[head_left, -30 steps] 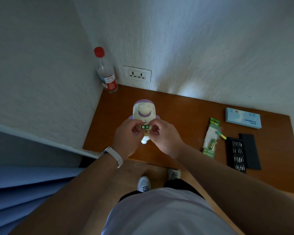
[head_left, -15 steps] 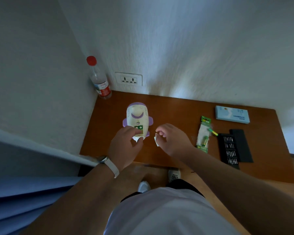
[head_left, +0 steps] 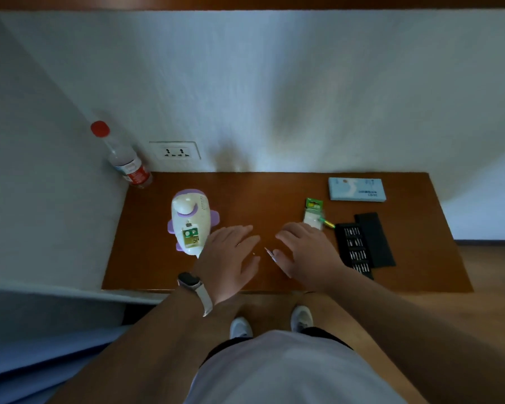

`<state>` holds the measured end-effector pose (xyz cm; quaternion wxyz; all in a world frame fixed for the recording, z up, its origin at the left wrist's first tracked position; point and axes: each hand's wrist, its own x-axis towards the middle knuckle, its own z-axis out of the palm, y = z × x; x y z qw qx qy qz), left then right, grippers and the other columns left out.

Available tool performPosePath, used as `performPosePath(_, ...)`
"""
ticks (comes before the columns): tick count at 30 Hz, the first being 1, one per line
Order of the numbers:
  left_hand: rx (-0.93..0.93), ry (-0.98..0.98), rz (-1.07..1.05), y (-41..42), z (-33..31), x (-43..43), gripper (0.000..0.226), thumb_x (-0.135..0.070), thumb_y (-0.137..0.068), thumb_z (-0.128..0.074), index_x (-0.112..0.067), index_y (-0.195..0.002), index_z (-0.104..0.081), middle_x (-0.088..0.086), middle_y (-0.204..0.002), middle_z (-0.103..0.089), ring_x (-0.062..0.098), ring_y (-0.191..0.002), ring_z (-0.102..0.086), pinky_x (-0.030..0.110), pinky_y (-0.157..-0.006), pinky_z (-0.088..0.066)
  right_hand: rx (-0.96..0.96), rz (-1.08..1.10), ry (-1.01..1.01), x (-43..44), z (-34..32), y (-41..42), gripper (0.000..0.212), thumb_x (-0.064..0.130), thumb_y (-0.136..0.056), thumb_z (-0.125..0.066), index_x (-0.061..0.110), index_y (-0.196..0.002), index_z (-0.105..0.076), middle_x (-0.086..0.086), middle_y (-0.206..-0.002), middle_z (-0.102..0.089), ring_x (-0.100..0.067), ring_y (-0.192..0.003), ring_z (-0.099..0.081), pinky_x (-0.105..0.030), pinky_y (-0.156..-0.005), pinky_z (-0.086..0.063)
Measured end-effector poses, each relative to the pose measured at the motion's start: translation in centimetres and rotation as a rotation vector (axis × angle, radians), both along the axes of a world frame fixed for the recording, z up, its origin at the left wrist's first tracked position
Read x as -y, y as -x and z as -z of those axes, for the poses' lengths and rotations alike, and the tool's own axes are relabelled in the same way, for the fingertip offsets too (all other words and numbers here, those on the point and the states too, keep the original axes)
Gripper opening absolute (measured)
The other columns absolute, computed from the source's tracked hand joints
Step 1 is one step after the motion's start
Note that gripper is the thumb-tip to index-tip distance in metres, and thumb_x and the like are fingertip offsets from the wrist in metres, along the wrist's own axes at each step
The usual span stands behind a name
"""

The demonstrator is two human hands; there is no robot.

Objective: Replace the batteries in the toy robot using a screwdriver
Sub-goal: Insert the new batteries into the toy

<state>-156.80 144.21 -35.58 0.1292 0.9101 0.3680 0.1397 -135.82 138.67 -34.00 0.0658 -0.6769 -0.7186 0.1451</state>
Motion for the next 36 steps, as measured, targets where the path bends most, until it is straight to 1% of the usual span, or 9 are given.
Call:
performPosePath(4,-0.063,0.050,0.017,-4.0,0.7,0.8,0.047,-0.043,-0.093,-0.047,-0.016,-0.127,-0.065,0.007,-0.132,-0.063,0.028,-0.122,-0.059,0.048,-0.098,-0.050,0.045,0.048,0.039,1.8,1.1,-4.3,0.047,0.051,-0.091,-0.045,0.023,-0.127,-0.058,0.002,-0.128,-0.057,-0.019,-0.119,-0.050,-0.037,-0.099,-0.042)
performPosePath(10,-0.156,0.090,0.065,-10.3,2.2,2.1,0.047,-0.043,-0.090,-0.048,-0.017,-0.126,-0.065,0.006,-0.131,-0.064,0.027,-0.121,-0.060,0.046,-0.097,-0.050,0.074,0.086,0.091,3.8,2.7,-10.6,0.044,0.048,-0.092,-0.045,0.020,-0.123,-0.060,-0.001,-0.127,-0.058,-0.021,-0.120,-0.051,-0.037,-0.100,-0.042)
performPosePath(14,-0.214,0.139,0.067,-14.1,3.8,2.7,0.043,-0.039,-0.090,-0.058,-0.018,-0.127,-0.064,0.007,-0.134,-0.063,0.028,-0.123,-0.058,0.046,-0.094,-0.050,0.061,0.074,0.111,4.1,4.2,-14.0,0.045,0.047,-0.095,-0.043,0.020,-0.129,-0.057,-0.002,-0.134,-0.054,-0.020,-0.125,-0.048,-0.037,-0.105,-0.038)
performPosePath(18,-0.282,0.126,0.021,-17.3,5.6,2.8,0.039,-0.038,-0.089,-0.061,-0.020,-0.123,-0.066,0.009,-0.128,-0.065,0.031,-0.115,-0.061,0.046,-0.085,-0.052,0.047,0.049,0.083,3.9,5.6,-16.4,0.042,0.044,-0.093,-0.045,0.017,-0.121,-0.062,-0.002,-0.124,-0.060,-0.021,-0.117,-0.053,-0.037,-0.098,-0.043)
performPosePath(22,-0.345,0.063,-0.015,-19.9,6.9,2.2,0.034,-0.038,-0.090,-0.065,-0.020,-0.119,-0.068,0.008,-0.118,-0.068,0.029,-0.102,-0.064,0.040,-0.076,-0.052,0.045,0.035,0.037,3.2,6.8,-18.0,0.036,0.040,-0.091,-0.051,0.015,-0.112,-0.065,-0.001,-0.111,-0.063,-0.021,-0.104,-0.057,-0.036,-0.088,-0.048)
performPosePath(25,-0.393,0.057,-0.077,-20.6,7.5,1.5,0.033,-0.042,-0.095,-0.058,-0.021,-0.119,-0.066,0.004,-0.119,-0.067,0.025,-0.103,-0.061,0.038,-0.078,-0.050,0.034,0.034,0.010,2.2,7.4,-18.4,0.034,0.040,-0.091,-0.052,0.015,-0.110,-0.065,0.000,-0.106,-0.062,-0.020,-0.100,-0.057,-0.035,-0.086,-0.048)
performPosePath(29,-0.402,0.067,-0.195,-20.5,7.7,0.8,0.028,-0.041,-0.096,-0.055,-0.021,-0.113,-0.066,0.002,-0.111,-0.068,0.022,-0.094,-0.061,0.034,-0.072,-0.050,0.033,0.022,-0.017,0.6,8.2,-18.3,0.033,0.040,-0.091,-0.054,0.016,-0.110,-0.065,0.001,-0.107,-0.062,-0.020,-0.100,-0.058,-0.035,-0.087,-0.049)
performPosePath(33,-0.386,0.119,-0.259,-20.6,8.1,0.7,0.035,-0.044,-0.099,-0.050,-0.021,-0.122,-0.063,0.001,-0.119,-0.066,0.018,-0.099,-0.059,0.029,-0.073,-0.050,0.037,0.002,-0.002,-1.3,9.2,-17.8,0.033,0.041,-0.090,-0.056,0.017,-0.112,-0.064,0.002,-0.107,-0.062,-0.018,-0.101,-0.058,-0.034,-0.087,-0.049)
performPosePath(36,-0.385,0.141,-0.281,-20.6,8.5,0.4,0.036,-0.046,-0.099,-0.050,-0.022,-0.122,-0.063,-0.001,-0.121,-0.065,0.016,-0.101,-0.058,0.027,-0.073,-0.048,0.051,0.013,0.006,-2.1,10.3,-17.4,0.032,0.042,-0.089,-0.057,0.017,-0.108,-0.065,0.001,-0.104,-0.062,-0.020,-0.098,-0.058,-0.034,-0.082,-0.049)
